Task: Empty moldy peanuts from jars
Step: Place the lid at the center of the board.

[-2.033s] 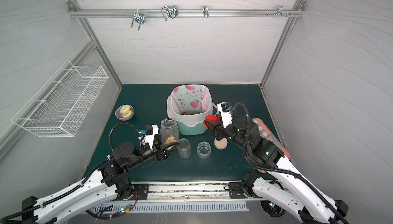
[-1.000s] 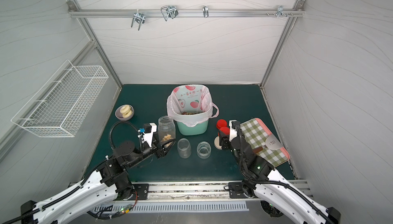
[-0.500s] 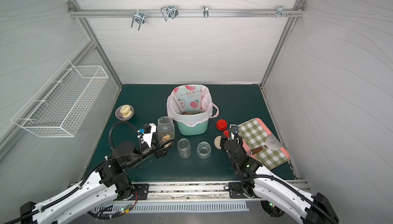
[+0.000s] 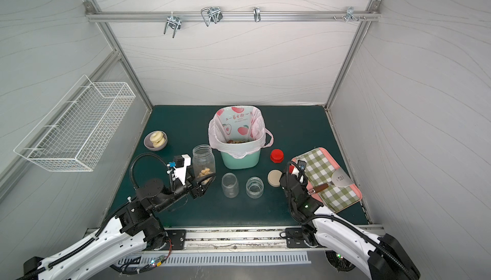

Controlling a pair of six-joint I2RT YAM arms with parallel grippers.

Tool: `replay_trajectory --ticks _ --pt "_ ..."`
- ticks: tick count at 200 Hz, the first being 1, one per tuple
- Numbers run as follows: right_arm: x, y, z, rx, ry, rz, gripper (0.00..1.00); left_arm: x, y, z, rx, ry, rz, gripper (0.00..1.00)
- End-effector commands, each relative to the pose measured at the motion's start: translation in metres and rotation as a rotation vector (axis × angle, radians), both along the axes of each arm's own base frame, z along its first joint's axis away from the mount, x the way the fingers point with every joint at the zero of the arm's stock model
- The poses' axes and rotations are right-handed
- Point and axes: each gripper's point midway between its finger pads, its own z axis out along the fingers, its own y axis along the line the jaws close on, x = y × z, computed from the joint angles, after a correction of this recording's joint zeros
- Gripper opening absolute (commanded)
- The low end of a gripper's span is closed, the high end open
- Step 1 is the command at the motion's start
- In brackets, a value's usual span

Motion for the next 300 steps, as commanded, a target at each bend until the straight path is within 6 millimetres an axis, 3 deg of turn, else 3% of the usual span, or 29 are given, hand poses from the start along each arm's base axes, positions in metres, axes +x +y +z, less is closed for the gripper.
replay_trajectory --ticks 1,58,107,174,236,274,300 --pt "0.002 -0.002 -0.001 0.055 -0.009 -0.052 0.31 0.001 0.004 0.029 -0.059 -0.058 0.019 0.34" --pt "0.016 0.017 -0.009 -0.011 0.030 -0.043 0.34 0.002 0.003 0.028 -0.057 -0.054 0.015 0.34" --pt "0.044 0.036 -0.011 -0.064 0.047 -0.002 0.34 0.001 0.009 0.029 -0.055 -0.062 0.034 0.34" --pt "0.088 0.040 -0.021 0.003 0.086 0.012 0.35 0.003 0.010 0.027 -0.043 -0.064 0.046 0.34" --pt "0.102 0.056 -0.034 0.003 0.118 0.063 0.34 0.004 0.010 0.026 -0.036 -0.065 0.051 0.34" --pt "0.111 0.051 -0.043 0.025 0.126 0.055 0.35 0.004 0.011 0.026 -0.037 -0.066 0.055 0.34" --pt "0.114 0.051 -0.051 0.026 0.135 0.062 0.41 0.004 0.012 0.025 -0.037 -0.066 0.057 0.34"
